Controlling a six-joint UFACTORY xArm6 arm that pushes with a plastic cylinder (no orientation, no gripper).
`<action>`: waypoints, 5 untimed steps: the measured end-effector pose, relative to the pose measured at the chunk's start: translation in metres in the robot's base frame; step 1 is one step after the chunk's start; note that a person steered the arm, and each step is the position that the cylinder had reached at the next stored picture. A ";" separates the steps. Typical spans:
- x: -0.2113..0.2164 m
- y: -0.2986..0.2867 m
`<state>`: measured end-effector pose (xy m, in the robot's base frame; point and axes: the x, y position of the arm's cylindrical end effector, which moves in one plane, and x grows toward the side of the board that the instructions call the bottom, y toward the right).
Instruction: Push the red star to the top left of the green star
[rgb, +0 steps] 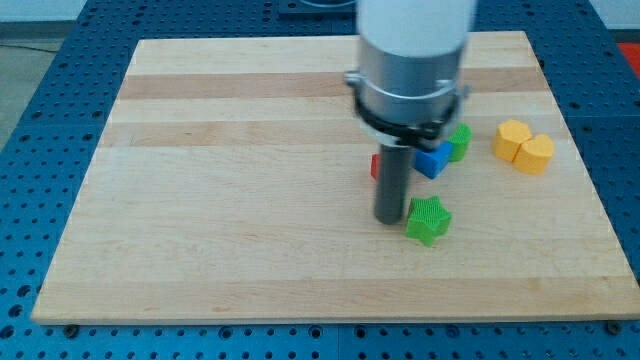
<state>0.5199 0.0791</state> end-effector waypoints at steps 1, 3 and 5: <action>0.006 0.052; 0.015 0.072; 0.029 0.039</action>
<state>0.5487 0.1184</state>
